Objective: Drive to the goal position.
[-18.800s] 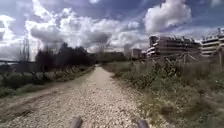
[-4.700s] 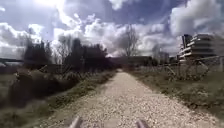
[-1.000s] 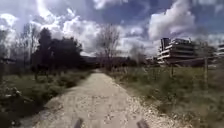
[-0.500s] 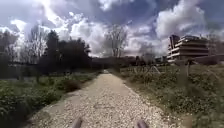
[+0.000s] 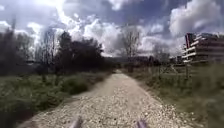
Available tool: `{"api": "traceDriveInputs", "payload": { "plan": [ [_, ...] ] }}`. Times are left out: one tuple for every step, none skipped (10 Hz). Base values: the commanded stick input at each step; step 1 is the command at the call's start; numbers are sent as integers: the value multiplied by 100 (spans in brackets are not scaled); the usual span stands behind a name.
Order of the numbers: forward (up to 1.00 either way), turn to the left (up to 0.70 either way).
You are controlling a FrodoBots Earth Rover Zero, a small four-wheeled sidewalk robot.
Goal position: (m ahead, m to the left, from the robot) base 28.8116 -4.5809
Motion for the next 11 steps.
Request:
{"api": "traceDriveInputs", "payload": {
  "plan": [
    [100, 0],
    [100, 0],
    [100, 0],
    [100, 0],
    [100, 0],
    [100, 0],
    [100, 0],
    [100, 0],
    [100, 0],
    [100, 0],
    [100, 0]
  ]
}}
